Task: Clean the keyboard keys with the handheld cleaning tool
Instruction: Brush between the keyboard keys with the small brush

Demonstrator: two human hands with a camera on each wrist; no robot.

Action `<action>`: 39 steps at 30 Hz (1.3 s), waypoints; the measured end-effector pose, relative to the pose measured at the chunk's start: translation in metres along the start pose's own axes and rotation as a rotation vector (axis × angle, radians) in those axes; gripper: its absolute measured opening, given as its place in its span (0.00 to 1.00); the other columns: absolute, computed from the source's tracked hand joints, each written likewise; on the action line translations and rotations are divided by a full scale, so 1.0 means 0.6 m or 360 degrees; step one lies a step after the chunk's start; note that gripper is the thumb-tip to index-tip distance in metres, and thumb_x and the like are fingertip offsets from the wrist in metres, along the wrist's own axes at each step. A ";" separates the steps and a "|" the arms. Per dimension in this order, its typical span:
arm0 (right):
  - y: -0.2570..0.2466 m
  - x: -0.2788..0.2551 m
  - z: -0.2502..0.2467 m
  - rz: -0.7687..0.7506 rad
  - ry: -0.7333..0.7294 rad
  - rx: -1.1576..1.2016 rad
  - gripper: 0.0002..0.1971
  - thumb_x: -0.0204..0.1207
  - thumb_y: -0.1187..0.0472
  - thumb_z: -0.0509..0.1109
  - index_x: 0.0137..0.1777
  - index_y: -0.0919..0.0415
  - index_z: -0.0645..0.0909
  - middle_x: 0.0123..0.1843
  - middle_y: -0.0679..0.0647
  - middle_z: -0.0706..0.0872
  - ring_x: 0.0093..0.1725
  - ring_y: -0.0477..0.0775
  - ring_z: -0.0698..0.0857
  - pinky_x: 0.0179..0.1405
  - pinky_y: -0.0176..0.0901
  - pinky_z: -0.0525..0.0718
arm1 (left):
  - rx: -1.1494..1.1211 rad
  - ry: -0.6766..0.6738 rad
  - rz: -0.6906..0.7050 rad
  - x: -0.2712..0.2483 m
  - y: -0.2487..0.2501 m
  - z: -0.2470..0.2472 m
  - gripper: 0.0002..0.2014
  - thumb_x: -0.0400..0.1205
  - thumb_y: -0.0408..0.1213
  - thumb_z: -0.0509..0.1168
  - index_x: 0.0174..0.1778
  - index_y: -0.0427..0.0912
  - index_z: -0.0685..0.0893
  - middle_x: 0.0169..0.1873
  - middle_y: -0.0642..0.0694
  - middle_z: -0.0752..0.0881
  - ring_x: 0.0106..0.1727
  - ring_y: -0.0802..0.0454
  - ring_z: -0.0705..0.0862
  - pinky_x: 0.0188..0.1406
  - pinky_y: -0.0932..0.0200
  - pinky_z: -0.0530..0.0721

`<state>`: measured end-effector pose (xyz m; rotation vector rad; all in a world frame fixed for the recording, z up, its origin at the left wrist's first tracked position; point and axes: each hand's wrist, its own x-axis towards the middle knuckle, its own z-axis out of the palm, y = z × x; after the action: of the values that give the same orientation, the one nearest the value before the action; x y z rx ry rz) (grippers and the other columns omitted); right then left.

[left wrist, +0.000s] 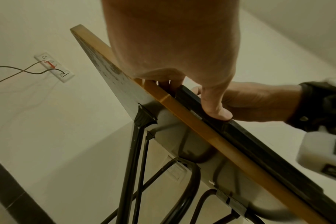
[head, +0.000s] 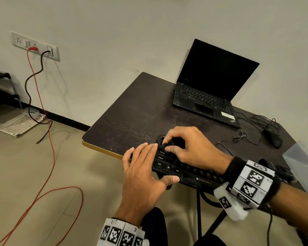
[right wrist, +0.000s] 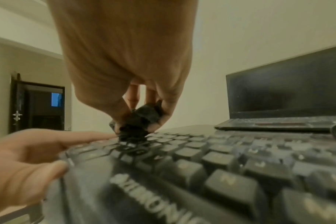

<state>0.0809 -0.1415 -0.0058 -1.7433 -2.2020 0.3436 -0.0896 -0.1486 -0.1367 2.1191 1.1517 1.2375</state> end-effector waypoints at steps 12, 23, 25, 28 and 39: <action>-0.001 -0.003 0.017 -0.0073 -0.0069 0.0116 0.08 0.76 0.56 0.84 0.51 0.45 0.90 0.49 0.40 0.89 0.52 0.43 0.89 0.56 0.44 0.87 | -0.0027 0.0010 -0.0016 0.003 0.001 0.002 0.47 0.69 0.79 0.67 0.77 0.49 0.82 0.74 0.62 0.81 0.85 0.61 0.69 0.89 0.47 0.52; 0.005 0.011 0.010 0.0011 -0.0058 0.0065 0.06 0.78 0.59 0.83 0.49 0.46 0.91 0.49 0.40 0.89 0.52 0.41 0.88 0.57 0.46 0.87 | -0.0018 0.0028 0.0000 0.001 0.000 0.003 0.49 0.71 0.79 0.66 0.78 0.44 0.82 0.74 0.58 0.83 0.84 0.57 0.72 0.88 0.43 0.55; 0.014 0.021 0.002 0.0091 0.0038 0.0008 0.06 0.78 0.59 0.82 0.48 0.45 0.90 0.50 0.39 0.89 0.52 0.40 0.87 0.58 0.48 0.87 | -0.0024 0.0032 0.0003 -0.001 0.000 0.003 0.50 0.71 0.80 0.66 0.79 0.43 0.81 0.74 0.58 0.83 0.84 0.56 0.72 0.88 0.42 0.56; 0.008 0.012 0.008 -0.0017 -0.0125 0.0090 0.07 0.78 0.59 0.83 0.49 0.45 0.91 0.51 0.39 0.90 0.53 0.42 0.89 0.58 0.44 0.87 | -0.0031 0.0028 -0.0004 -0.001 0.002 0.002 0.48 0.71 0.78 0.68 0.78 0.45 0.82 0.74 0.59 0.82 0.84 0.57 0.71 0.88 0.40 0.57; 0.021 0.020 0.005 0.0050 -0.0080 0.0110 0.06 0.78 0.59 0.83 0.49 0.46 0.92 0.50 0.40 0.91 0.53 0.42 0.89 0.60 0.49 0.88 | 0.0007 0.0065 0.0034 0.002 0.001 0.005 0.50 0.73 0.80 0.64 0.78 0.41 0.82 0.74 0.55 0.84 0.83 0.54 0.74 0.87 0.40 0.58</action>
<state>0.0889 -0.1271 -0.0122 -1.7523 -2.1718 0.4700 -0.0864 -0.1479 -0.1376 2.1241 1.1525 1.2943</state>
